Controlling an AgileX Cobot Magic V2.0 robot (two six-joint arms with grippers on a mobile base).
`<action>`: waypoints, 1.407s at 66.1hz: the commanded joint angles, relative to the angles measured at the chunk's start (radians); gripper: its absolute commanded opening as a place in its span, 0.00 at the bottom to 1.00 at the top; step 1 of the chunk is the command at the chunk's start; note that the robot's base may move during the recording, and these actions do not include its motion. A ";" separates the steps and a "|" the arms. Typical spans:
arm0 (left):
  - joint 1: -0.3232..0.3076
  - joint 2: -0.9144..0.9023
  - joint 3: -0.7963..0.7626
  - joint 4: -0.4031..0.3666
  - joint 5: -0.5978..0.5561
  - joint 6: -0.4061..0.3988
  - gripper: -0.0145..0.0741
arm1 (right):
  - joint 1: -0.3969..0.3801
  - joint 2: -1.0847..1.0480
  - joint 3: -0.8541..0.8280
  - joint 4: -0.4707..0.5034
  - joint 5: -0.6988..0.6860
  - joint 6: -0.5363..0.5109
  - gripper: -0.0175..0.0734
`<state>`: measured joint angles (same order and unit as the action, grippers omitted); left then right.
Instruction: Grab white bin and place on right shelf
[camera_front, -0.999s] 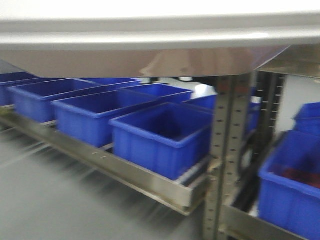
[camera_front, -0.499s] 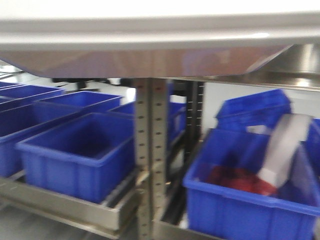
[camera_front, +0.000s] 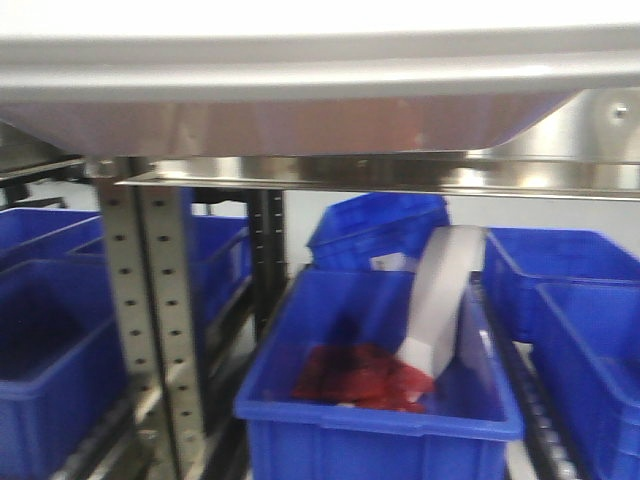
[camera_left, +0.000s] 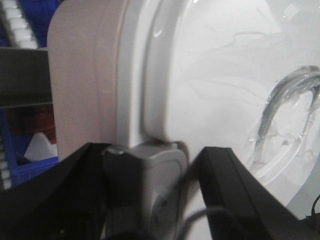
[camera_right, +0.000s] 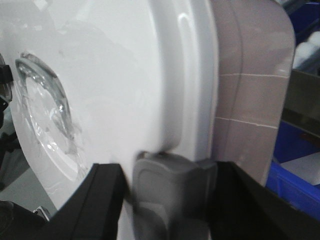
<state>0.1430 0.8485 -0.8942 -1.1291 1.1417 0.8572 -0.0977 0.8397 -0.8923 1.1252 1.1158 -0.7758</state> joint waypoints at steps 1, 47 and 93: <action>-0.020 -0.011 -0.035 -0.176 0.171 0.011 0.41 | 0.014 -0.013 -0.029 0.219 0.127 -0.012 0.55; -0.020 -0.011 -0.035 -0.176 0.162 0.011 0.41 | 0.014 -0.013 -0.029 0.219 0.127 -0.012 0.55; -0.020 -0.011 -0.035 -0.176 0.162 0.011 0.41 | 0.014 -0.013 -0.029 0.219 0.127 -0.012 0.55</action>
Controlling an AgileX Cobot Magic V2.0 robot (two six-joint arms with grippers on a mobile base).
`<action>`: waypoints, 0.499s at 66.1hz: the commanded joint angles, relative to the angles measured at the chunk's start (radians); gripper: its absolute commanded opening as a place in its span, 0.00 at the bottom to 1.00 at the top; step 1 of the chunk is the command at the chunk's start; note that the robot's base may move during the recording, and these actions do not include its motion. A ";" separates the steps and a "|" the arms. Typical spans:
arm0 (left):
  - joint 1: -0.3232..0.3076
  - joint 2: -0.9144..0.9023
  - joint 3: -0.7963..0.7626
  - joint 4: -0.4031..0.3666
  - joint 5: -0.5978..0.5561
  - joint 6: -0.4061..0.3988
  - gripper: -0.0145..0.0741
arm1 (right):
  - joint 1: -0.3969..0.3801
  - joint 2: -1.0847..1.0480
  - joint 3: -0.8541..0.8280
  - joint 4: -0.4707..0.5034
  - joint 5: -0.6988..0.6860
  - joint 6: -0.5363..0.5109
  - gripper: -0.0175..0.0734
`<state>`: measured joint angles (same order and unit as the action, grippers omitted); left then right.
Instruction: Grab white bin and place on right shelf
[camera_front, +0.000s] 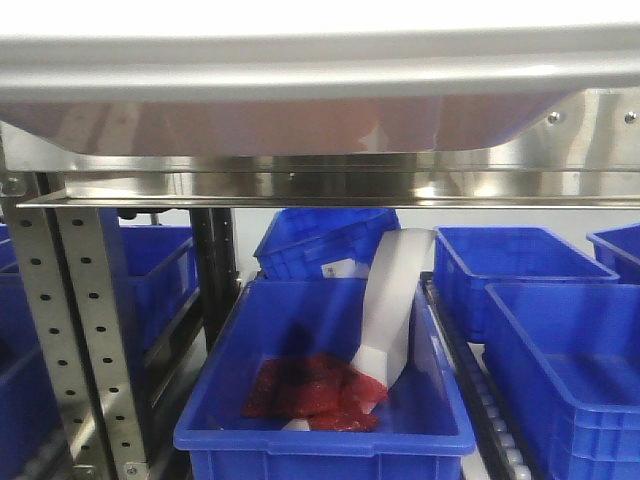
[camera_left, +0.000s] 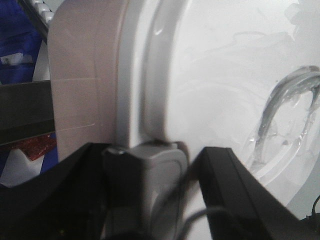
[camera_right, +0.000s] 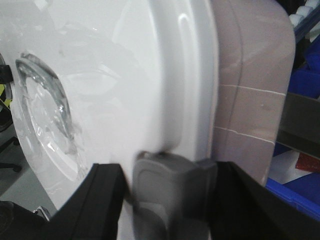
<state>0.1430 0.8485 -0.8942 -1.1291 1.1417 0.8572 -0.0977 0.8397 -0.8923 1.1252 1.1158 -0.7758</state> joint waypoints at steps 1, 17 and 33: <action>-0.020 -0.011 -0.035 -0.176 0.162 0.011 0.41 | 0.014 -0.013 -0.029 0.219 0.127 -0.012 0.55; -0.020 -0.007 -0.035 -0.176 0.162 0.011 0.41 | 0.014 -0.013 -0.029 0.219 0.127 -0.012 0.55; -0.020 -0.007 -0.035 -0.176 0.162 0.011 0.41 | 0.014 -0.013 -0.029 0.219 0.125 -0.012 0.55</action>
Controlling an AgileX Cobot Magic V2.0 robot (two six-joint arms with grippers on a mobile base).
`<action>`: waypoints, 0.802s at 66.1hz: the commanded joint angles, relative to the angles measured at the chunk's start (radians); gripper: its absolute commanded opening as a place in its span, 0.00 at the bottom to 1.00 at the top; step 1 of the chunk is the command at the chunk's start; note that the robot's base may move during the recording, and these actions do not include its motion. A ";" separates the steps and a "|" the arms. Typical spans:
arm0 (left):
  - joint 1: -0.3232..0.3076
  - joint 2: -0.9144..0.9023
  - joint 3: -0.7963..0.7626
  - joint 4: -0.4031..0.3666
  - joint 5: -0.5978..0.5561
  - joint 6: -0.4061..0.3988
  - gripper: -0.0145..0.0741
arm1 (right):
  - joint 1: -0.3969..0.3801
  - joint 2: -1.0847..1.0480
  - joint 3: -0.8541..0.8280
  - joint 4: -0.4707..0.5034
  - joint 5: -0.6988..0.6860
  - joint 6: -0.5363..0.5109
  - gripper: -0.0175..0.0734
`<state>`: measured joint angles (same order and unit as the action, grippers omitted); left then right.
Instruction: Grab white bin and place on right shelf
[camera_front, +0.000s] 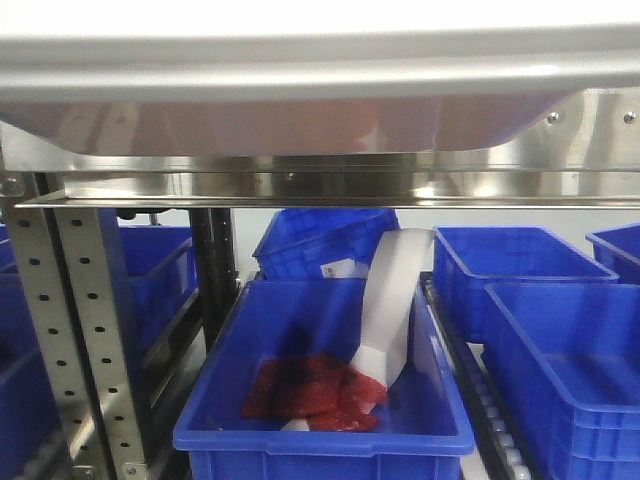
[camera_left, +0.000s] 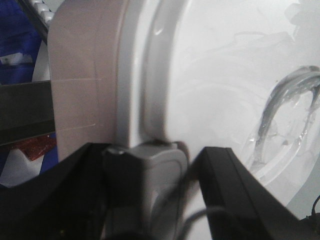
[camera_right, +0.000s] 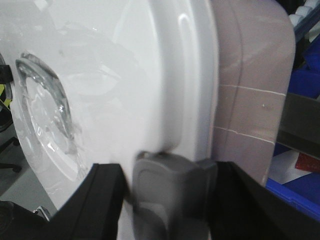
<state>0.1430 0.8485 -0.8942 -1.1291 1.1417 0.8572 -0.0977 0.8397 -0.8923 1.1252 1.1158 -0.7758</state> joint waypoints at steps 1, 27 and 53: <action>-0.020 -0.007 -0.035 -0.176 0.162 0.011 0.41 | 0.014 -0.013 -0.029 0.219 0.125 -0.012 0.55; -0.020 -0.007 -0.035 -0.209 0.154 0.011 0.41 | 0.014 -0.013 -0.029 0.227 0.103 -0.012 0.55; -0.020 0.050 -0.038 -0.295 0.031 0.011 0.41 | 0.014 0.122 -0.066 0.405 0.048 0.009 0.55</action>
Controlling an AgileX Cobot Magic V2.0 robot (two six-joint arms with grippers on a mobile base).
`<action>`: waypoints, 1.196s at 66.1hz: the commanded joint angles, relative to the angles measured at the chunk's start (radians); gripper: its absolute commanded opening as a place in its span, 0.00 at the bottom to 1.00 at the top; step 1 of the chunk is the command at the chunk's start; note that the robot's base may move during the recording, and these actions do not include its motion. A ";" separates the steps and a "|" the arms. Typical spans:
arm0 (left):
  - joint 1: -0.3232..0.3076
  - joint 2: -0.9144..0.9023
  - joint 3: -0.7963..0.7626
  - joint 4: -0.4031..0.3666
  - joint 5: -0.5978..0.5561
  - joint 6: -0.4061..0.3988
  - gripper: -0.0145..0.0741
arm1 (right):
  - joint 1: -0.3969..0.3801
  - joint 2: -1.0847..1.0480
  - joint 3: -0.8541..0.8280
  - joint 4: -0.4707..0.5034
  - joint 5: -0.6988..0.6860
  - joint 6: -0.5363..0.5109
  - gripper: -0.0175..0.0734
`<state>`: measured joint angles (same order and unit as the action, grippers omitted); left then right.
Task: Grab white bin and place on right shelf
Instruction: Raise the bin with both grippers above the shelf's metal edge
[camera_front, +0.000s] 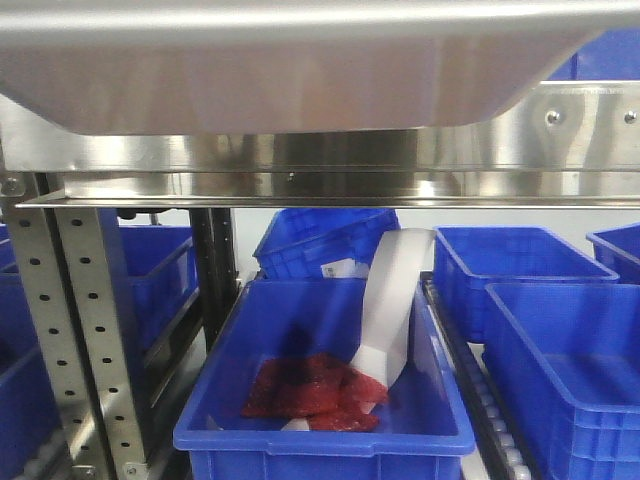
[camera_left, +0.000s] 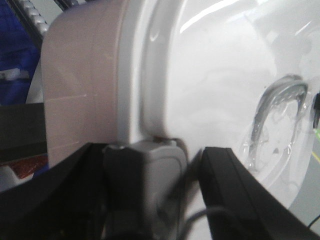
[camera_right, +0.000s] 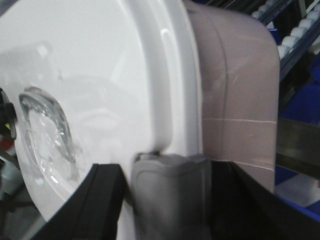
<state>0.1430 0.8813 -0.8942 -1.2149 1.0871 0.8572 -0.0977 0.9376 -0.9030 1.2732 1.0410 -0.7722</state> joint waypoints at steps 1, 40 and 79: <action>-0.020 0.023 -0.038 -0.217 0.085 0.011 0.41 | 0.014 0.031 -0.061 0.264 0.123 0.006 0.55; -0.147 0.430 -0.327 -0.339 0.018 0.095 0.41 | 0.014 0.281 -0.207 0.385 0.083 -0.009 0.55; -0.220 0.628 -0.557 -0.370 -0.136 0.095 0.41 | 0.023 0.481 -0.393 0.472 0.004 -0.053 0.55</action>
<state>-0.0316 1.5427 -1.4085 -1.4942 0.8444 0.9344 -0.1070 1.4175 -1.2157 1.6342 0.8796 -0.8057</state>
